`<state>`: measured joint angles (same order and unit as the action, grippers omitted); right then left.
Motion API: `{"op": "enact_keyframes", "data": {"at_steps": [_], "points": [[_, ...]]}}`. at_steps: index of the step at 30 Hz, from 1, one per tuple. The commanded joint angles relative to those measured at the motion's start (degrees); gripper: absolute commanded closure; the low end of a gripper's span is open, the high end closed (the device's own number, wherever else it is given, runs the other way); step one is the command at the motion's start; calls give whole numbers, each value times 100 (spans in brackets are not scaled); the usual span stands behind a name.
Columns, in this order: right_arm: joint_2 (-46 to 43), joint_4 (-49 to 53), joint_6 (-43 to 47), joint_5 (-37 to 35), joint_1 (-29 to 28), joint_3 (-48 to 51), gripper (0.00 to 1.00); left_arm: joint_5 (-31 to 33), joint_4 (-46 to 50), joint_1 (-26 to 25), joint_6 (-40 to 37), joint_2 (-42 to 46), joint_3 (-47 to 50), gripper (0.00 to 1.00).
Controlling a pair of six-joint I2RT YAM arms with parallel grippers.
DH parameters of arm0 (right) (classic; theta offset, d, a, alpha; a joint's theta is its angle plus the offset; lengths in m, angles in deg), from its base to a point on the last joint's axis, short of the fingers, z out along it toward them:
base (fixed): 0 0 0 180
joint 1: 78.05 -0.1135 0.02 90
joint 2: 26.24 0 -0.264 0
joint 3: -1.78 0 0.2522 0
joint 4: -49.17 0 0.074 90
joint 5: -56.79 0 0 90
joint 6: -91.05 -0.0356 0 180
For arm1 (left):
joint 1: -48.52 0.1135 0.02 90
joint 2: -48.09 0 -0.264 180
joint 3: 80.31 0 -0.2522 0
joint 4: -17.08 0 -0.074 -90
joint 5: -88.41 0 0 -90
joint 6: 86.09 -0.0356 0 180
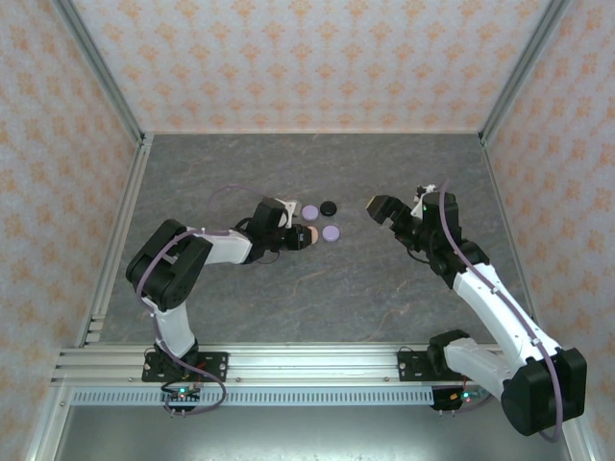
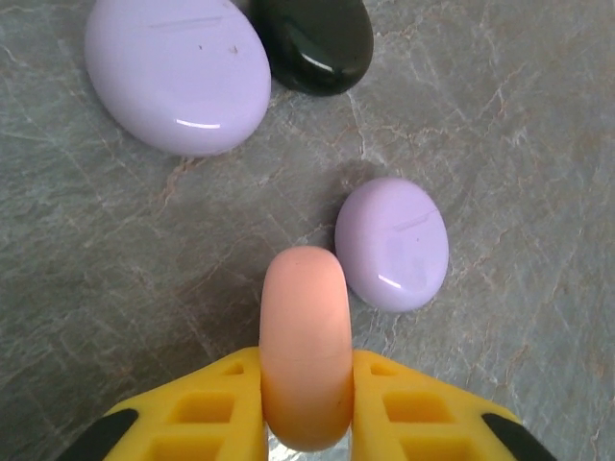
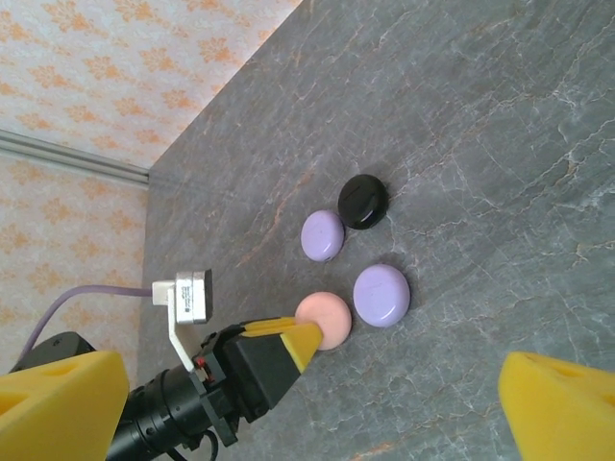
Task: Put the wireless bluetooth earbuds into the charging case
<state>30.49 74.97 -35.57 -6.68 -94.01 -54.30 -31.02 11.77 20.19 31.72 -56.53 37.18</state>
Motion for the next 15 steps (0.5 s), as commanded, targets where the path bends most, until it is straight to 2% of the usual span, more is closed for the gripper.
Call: {"op": "enact_keyframes", "data": {"at_steps": [1, 8, 15], "points": [[-61, 196, 192, -90, 17, -186, 1, 134, -71, 10, 94, -119, -167, 69], [-152, 831, 648, -508, 32, -523, 1, 600, 94, 17, 100, 70, -24, 51], [-263, 1578, 1704, -1392, 66, -1067, 1, 1347, 542, 42, -230, 1170, 320, 35]]}}
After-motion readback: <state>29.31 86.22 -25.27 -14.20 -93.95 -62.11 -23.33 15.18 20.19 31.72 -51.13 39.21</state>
